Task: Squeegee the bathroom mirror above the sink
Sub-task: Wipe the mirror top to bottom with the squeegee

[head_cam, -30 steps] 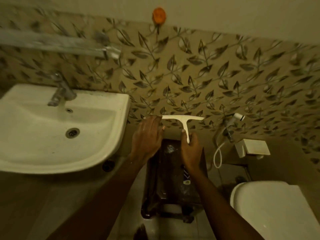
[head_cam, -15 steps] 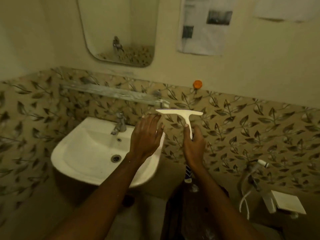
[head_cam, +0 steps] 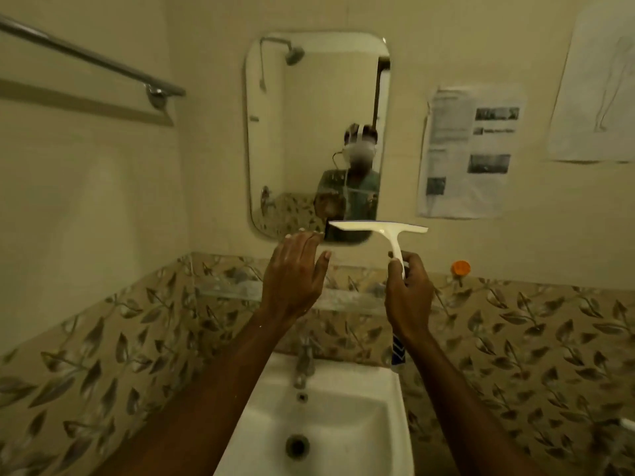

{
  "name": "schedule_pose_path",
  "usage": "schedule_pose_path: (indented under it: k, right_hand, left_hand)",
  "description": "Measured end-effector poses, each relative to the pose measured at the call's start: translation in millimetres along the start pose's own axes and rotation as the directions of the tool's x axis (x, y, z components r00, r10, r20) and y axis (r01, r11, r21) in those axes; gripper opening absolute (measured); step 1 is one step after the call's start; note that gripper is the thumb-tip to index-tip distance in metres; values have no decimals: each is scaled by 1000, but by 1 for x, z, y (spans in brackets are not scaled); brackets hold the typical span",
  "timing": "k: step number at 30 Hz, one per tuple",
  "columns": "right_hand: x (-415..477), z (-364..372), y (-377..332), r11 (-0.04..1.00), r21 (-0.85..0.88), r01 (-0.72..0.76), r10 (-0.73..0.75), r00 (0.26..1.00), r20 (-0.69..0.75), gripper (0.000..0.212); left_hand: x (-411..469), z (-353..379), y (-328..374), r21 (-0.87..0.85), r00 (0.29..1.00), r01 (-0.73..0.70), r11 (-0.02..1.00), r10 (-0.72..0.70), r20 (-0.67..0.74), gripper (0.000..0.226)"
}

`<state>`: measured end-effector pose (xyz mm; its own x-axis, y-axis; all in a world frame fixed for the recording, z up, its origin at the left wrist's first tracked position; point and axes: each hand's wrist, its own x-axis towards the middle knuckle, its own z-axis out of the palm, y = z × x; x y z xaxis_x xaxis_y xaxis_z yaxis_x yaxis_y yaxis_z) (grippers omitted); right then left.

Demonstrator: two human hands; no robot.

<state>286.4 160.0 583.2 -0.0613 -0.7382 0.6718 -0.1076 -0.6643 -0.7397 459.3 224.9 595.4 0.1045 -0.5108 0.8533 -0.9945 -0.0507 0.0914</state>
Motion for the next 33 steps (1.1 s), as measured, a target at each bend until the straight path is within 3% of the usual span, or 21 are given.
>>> schedule_pose_path:
  k: [16, 21, 25, 29, 33]
  right_hand:
    - [177, 97, -70, 945, -85, 315, -312, 949, 43, 15]
    - [236, 116, -102, 928, -118, 354, -357, 934, -9, 26]
    - [274, 136, -119, 891, -241, 385, -407, 912, -47, 33]
    - [302, 158, -128, 797, -470, 378, -467, 880, -84, 34]
    - [324, 174, -137, 760, -539, 363, -471, 879, -73, 30]
  left_hand:
    - [181, -26, -97, -92, 989, 77, 993, -88, -123, 41]
    - [232, -25, -130, -152, 969, 215, 965, -230, -94, 42]
    - [267, -17, -167, -176, 946, 310, 934, -322, -43, 49]
    - [302, -9, -196, -332, 906, 395, 857, -423, -15, 54]
    - [323, 3, -216, -377, 909, 382, 844, -416, -10, 56]
